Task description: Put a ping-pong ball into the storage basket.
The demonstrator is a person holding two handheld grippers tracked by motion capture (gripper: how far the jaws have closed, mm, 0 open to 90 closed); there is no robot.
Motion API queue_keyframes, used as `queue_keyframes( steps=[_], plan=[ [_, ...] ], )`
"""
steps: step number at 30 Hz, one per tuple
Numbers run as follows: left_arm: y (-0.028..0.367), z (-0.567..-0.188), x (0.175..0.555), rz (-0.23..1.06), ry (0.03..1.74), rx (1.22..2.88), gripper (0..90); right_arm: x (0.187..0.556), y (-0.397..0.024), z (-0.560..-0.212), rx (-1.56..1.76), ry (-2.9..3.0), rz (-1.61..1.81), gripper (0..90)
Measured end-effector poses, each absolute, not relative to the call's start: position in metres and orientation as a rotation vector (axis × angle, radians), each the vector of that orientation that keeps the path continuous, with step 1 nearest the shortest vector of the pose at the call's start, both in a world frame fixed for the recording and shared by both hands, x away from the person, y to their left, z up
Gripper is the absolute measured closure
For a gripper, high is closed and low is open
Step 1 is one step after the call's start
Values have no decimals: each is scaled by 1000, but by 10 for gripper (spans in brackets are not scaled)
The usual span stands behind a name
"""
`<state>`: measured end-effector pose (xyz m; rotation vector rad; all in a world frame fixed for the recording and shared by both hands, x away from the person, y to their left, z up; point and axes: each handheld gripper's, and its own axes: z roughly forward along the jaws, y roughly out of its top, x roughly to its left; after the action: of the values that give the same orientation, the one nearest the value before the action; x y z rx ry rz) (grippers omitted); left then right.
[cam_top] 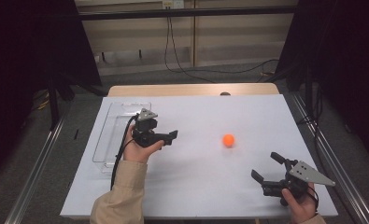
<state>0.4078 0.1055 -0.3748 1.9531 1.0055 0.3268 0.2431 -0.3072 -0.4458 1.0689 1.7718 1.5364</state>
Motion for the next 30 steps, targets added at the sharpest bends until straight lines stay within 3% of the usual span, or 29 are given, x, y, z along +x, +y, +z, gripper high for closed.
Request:
queue_keyframes(
  steps=[30],
  plan=[
    [88,-380,405,279,956,1994,98,244,-307,-446,1066,1778,1535,13]
  ],
)
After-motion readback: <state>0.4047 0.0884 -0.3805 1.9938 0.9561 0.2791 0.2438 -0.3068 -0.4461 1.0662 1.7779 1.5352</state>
